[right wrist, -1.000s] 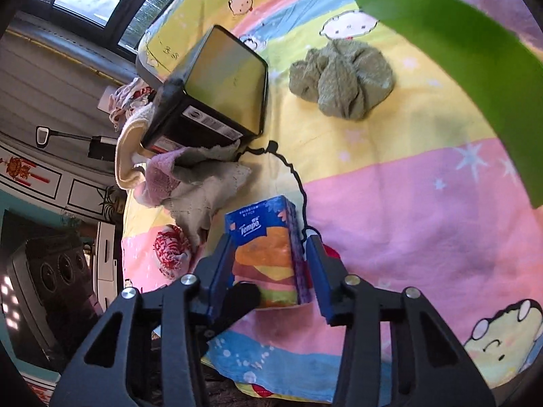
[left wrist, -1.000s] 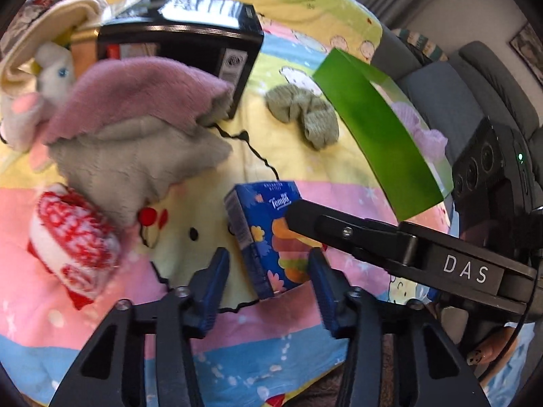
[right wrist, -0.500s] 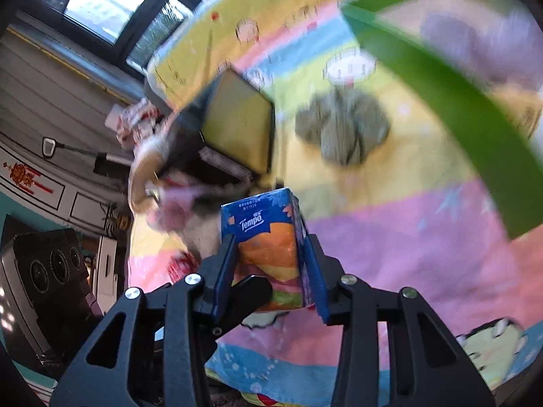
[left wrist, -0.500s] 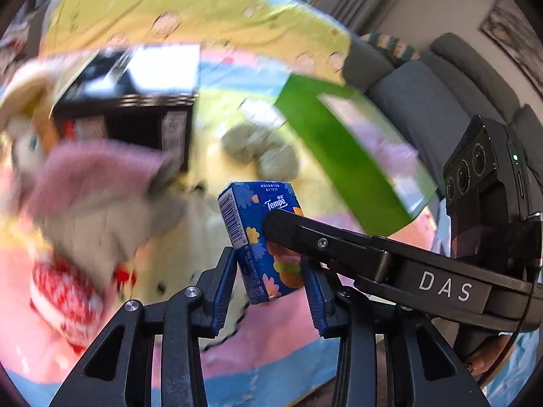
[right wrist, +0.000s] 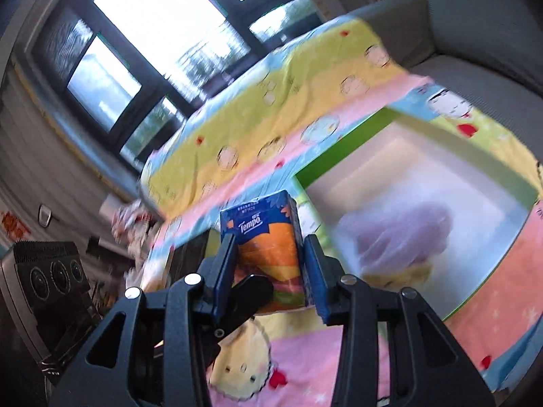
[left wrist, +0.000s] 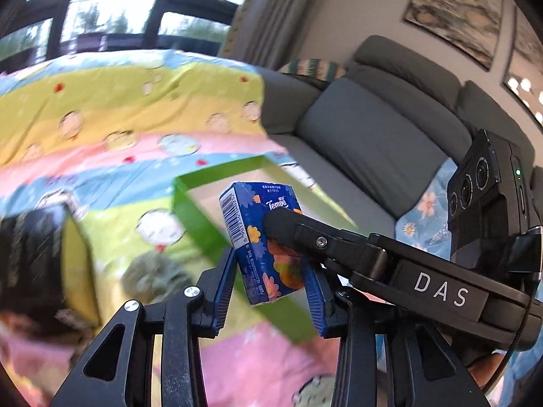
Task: Organize soft objects
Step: 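Carry the Tempo pack into the green box and open the right gripper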
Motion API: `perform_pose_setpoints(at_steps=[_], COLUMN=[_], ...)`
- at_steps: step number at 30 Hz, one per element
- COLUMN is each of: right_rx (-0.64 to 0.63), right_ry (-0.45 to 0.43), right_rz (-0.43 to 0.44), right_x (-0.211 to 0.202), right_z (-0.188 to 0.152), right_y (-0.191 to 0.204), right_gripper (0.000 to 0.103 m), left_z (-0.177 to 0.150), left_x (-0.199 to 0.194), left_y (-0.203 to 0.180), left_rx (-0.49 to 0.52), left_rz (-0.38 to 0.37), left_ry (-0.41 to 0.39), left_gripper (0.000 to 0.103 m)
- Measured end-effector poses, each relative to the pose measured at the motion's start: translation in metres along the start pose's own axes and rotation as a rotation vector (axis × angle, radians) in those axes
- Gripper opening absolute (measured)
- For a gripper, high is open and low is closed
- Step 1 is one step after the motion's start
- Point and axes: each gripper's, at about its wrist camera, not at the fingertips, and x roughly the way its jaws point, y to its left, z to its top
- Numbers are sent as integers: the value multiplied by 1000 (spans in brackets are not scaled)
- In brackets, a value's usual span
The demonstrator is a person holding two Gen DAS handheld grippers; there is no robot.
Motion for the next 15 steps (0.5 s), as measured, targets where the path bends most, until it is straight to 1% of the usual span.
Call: perform_pose_setpoints(at_steps=[4, 8, 15], right_rx=[37, 58, 140], right_ry=[-46, -78, -74], right_rz=[-33, -92, -162], right_x=[-6, -7, -4], right_z=[15, 26, 25], right_y=[-17, -33, -68], right_gripper=[40, 40, 40], left_z=[17, 26, 20], left_x=[25, 52, 88], left_y=[-13, -18, -27], left_rx=[44, 52, 63], left_rz=[-47, -105, -158], left_ry=[-1, 23, 104], left_gripper=[39, 39, 39])
